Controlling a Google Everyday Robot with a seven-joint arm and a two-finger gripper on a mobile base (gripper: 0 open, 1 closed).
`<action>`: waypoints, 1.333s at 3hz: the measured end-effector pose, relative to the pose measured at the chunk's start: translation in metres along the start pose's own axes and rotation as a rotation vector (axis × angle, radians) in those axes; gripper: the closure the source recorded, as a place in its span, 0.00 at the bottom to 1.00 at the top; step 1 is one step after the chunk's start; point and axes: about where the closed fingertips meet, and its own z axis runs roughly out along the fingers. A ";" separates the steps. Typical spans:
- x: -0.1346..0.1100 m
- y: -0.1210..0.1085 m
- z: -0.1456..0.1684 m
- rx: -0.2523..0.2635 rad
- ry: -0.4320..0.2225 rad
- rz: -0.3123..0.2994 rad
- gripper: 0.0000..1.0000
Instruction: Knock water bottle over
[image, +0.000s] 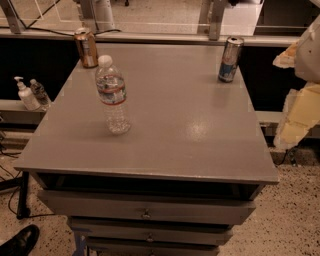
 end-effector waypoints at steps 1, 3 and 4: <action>0.000 0.000 0.000 0.000 0.000 0.000 0.00; -0.016 0.006 0.023 -0.018 -0.136 0.081 0.00; -0.067 0.008 0.047 -0.028 -0.313 0.103 0.00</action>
Offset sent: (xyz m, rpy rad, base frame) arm 0.0034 0.0012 -0.0089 0.0734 0.0067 -0.0284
